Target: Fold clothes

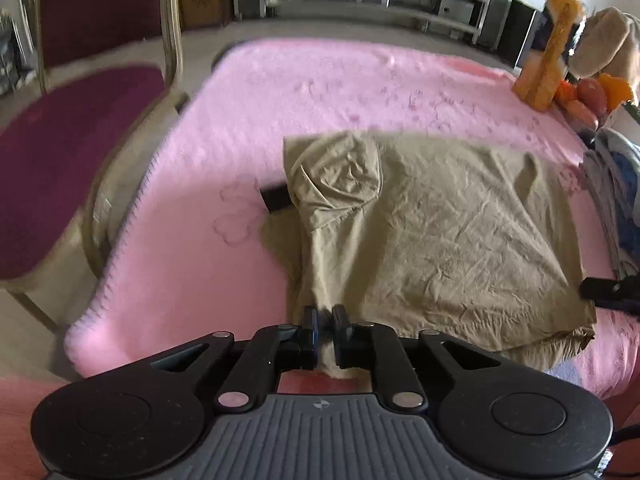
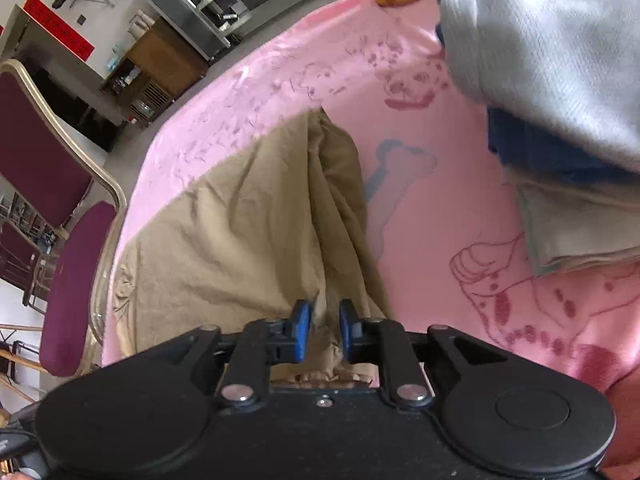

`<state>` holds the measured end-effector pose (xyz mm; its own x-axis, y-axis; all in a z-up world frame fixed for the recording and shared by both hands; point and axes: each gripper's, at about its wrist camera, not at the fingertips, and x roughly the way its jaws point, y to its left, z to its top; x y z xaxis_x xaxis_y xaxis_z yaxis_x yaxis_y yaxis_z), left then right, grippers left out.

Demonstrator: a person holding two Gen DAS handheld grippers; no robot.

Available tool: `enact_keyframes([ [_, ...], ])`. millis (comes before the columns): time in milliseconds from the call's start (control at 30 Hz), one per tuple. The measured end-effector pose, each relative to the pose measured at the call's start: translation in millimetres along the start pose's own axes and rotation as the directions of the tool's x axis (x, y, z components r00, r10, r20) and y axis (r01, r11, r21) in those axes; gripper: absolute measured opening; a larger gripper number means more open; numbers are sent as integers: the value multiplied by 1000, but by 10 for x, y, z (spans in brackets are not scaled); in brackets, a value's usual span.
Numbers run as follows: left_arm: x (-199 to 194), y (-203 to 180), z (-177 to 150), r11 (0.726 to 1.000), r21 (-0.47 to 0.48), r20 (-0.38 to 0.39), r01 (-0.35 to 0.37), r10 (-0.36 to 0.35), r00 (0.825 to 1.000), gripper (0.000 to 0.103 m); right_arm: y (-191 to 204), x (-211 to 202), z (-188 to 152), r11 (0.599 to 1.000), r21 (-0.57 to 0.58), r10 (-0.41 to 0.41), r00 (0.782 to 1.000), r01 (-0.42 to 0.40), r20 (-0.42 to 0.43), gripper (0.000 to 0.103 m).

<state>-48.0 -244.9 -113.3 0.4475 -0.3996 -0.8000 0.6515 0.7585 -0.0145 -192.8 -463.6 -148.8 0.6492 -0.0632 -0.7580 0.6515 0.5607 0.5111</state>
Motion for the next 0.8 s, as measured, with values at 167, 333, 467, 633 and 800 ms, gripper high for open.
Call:
enact_keyframes([
  [167,-368,84,239,999,-11,148,42,-40,988,22,173,-421,174,996,-67,69,993,-62,96,31],
  [333,-315,-87,569,996,45,197,71,-79,977,25,346,-483,528,988,-130,98,987,-81,126,40],
  [467,84,-261,658,995,83,144,60,-72,987,25,336,-293,795,991,-110,95,986,-80,135,50],
  [633,519,-322,568,995,95,42,16,-20,999,25,-36,166,1041,980,99,164,982,-173,93,48],
  [800,625,-329,481,995,95,9,-1,0,1000,25,-262,506,1123,944,235,221,972,-233,75,24],
])
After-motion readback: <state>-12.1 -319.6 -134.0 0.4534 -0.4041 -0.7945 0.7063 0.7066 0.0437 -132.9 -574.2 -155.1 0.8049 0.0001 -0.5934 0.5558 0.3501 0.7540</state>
